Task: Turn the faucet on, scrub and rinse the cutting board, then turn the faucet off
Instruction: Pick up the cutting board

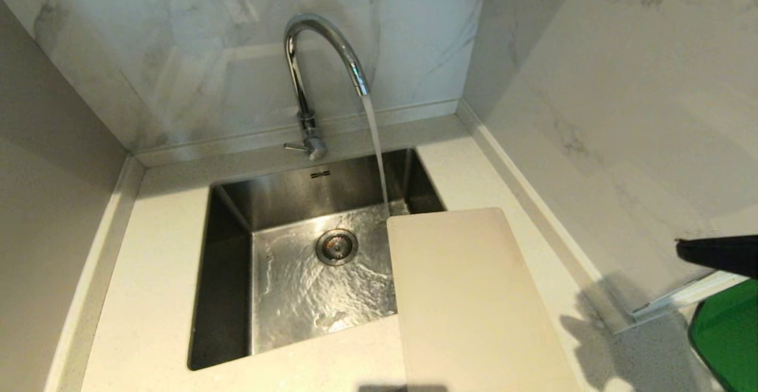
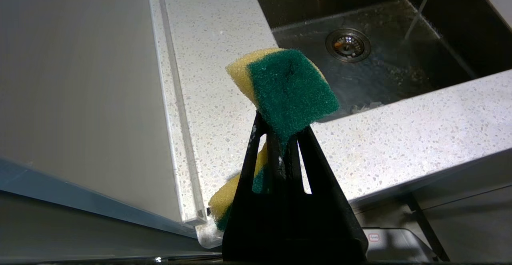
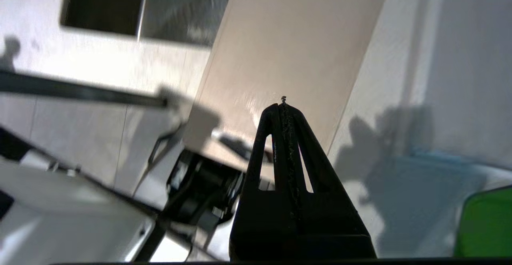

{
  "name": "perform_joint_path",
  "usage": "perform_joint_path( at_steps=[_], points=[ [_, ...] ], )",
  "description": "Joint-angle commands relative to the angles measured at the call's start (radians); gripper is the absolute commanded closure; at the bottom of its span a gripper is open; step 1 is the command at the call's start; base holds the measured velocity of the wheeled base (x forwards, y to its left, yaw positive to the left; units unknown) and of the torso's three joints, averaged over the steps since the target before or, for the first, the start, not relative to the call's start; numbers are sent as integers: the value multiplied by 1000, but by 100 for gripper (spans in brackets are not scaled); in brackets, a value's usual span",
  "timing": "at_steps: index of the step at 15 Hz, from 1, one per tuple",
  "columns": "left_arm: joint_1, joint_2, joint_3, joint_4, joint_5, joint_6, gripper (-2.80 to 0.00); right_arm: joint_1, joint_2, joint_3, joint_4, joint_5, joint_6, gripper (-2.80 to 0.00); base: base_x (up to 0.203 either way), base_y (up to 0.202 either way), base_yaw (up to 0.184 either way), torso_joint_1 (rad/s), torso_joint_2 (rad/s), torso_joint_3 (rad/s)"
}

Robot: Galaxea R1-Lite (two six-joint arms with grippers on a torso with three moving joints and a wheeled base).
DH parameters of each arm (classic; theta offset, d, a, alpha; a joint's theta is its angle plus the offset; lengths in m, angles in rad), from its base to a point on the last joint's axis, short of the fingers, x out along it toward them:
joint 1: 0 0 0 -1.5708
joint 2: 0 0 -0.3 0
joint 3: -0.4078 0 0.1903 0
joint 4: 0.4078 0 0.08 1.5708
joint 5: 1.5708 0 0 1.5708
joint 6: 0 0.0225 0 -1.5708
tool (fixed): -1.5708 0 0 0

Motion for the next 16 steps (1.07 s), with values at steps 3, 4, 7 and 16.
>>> perform_joint_path(
  at_steps=[3, 4, 7, 16],
  points=[
    [1, 1, 0, 0, 0, 1, 0, 147, 120, 142, 6, -115, -4, 0, 0, 0, 0, 0, 0, 0],
    [1, 1, 0, 1, 0, 1, 0, 164, 135, 181, -15, -122, -4, 0, 0, 0, 0, 0, 0, 0],
    [-1, 1, -1, 1, 1, 1, 0, 169, 159, 278, -92, -131, -57, 0, 0, 0, 0, 0, 0, 0],
    [-2, 1, -1, 3, 1, 1, 0, 253, 177, 456, -122, -256, -240, 0, 0, 0, 0, 0, 0, 0]
  ],
)
